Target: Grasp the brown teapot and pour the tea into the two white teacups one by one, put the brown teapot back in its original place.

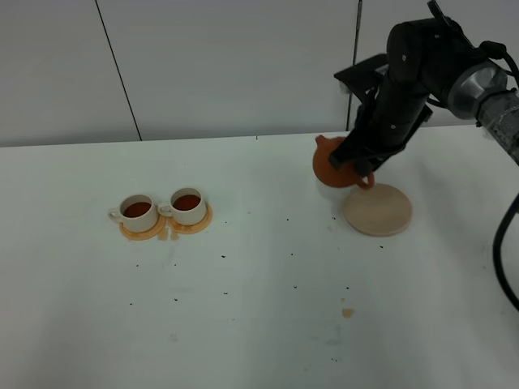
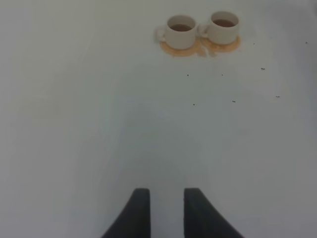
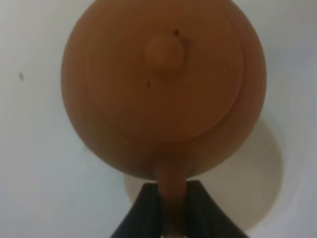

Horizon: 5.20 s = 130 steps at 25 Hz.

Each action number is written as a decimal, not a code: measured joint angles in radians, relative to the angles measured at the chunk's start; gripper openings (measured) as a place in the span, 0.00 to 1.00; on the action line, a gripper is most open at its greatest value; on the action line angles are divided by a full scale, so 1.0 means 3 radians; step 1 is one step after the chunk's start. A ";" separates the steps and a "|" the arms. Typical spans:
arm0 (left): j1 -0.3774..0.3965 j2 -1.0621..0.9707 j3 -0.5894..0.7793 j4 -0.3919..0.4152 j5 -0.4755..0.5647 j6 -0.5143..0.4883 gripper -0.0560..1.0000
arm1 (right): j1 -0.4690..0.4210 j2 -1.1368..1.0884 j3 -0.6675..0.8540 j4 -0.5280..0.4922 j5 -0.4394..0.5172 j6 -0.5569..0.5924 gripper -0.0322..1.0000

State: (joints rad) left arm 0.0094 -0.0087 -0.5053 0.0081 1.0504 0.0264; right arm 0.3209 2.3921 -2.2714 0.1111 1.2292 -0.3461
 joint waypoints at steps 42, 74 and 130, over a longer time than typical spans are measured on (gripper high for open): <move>0.0000 0.0000 0.0000 0.0000 0.0000 0.0003 0.28 | -0.0216 -0.1199 0.2828 0.0426 -0.2331 -0.0240 0.12; 0.0000 0.0000 0.0000 0.0000 0.0000 0.0003 0.28 | -0.0216 -0.1186 0.2935 0.0414 -0.2342 -0.0214 0.12; 0.0000 0.0000 0.0000 0.0000 0.0000 -0.0001 0.28 | -0.0216 -0.1893 0.2935 0.0566 -0.2290 -0.0396 0.37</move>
State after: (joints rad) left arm 0.0094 -0.0087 -0.5053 0.0081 1.0504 0.0262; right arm 0.2561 1.8242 -1.3910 0.2808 0.5421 -0.4648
